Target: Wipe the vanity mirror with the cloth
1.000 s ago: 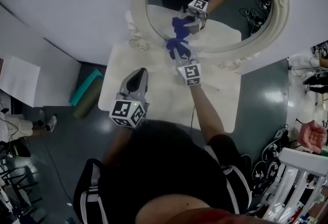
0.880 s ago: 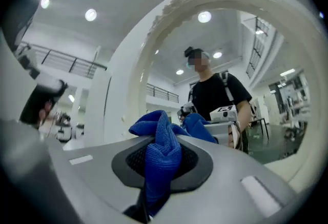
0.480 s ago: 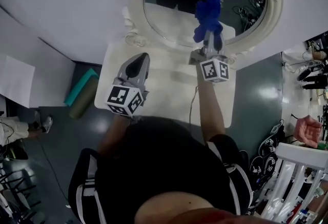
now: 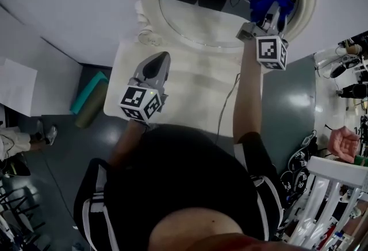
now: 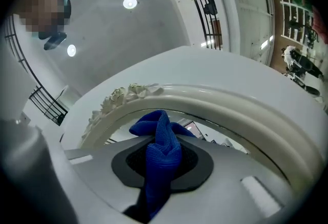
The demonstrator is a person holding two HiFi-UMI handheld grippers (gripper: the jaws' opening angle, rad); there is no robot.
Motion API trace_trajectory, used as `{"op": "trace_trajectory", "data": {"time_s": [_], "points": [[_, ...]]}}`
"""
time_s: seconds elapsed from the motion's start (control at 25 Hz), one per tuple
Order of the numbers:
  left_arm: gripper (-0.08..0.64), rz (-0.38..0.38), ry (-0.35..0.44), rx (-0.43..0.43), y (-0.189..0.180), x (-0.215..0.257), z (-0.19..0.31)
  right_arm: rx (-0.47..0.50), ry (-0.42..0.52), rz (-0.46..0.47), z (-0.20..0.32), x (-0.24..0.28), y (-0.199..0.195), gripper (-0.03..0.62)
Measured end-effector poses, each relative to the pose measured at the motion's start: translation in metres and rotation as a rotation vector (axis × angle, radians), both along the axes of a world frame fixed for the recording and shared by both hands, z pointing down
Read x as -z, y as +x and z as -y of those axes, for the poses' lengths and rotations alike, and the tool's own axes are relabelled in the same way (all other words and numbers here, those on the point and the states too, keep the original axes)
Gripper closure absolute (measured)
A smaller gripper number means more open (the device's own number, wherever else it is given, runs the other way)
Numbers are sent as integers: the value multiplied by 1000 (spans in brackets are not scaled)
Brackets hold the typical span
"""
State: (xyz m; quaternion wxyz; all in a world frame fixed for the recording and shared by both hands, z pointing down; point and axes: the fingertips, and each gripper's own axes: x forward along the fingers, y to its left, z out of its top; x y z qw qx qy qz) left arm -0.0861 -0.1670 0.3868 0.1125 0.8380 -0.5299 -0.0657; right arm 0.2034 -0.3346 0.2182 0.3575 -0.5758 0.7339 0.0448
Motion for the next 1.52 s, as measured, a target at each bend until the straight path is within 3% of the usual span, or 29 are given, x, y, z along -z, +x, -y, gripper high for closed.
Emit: {"op": "trace_trajectory", "data": {"time_s": [0.28, 0.56, 0.92, 1.24, 1.36, 1.52], "points": [[552, -3, -25, 22, -7, -7, 1, -3, 34, -23, 8, 25, -14, 545], [552, -7, -33, 48, -17, -9, 8, -21, 74, -216, 7, 60, -50, 545], [552, -5, -56, 44, -17, -14, 16, -12, 97, -604, 3, 93, -118, 545], [552, -8, -78, 35, -18, -24, 25, -45, 146, -961, 3, 80, -192, 545], [552, -13, -87, 50, -21, -22, 25, -56, 161, -1135, -1, 56, -217, 546], [552, -15, -99, 69, -34, -30, 29, -16, 162, -1329, 2, -22, -257, 546]]}}
